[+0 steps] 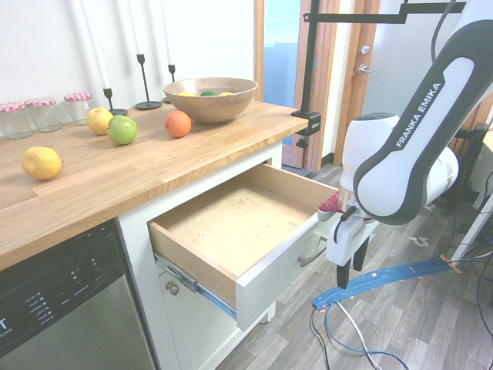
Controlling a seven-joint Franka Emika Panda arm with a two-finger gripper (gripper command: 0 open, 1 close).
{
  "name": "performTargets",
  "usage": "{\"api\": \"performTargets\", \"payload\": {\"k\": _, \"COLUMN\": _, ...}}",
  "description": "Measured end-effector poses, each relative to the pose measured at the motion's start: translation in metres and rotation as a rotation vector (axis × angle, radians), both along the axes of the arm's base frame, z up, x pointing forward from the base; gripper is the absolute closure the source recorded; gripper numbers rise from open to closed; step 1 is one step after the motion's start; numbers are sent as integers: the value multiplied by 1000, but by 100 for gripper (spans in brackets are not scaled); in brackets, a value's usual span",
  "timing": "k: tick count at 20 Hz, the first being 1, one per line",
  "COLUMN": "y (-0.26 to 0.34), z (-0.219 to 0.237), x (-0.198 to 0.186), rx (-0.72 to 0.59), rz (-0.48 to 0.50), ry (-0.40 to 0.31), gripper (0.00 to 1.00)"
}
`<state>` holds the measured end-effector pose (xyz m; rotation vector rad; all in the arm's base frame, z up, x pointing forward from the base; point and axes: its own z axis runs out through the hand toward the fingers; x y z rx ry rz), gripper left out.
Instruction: Close the drawer
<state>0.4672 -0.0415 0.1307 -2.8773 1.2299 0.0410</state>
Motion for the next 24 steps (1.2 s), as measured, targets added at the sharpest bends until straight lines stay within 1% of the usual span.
{"api": "performTargets", "payload": {"k": 5, "y": 2, "z": -3, "x": 5, "rx": -15, "rz": 28, "ry": -66, "gripper": 100}}
{"api": "performTargets", "payload": {"k": 14, "y": 5, "z": -6, "x": 11, "rx": -24, "rz": 20, "ry": -130, "gripper": 100}}
{"api": "performTargets", "payload": {"k": 20, "y": 6, "z": -9, "x": 33, "rx": -22, "rz": 13, "ry": -157, "gripper": 100}}
{"api": "performTargets", "payload": {"k": 24, "y": 5, "z": -10, "x": 52, "rx": -16, "rz": 11, "ry": -163, "gripper": 100}}
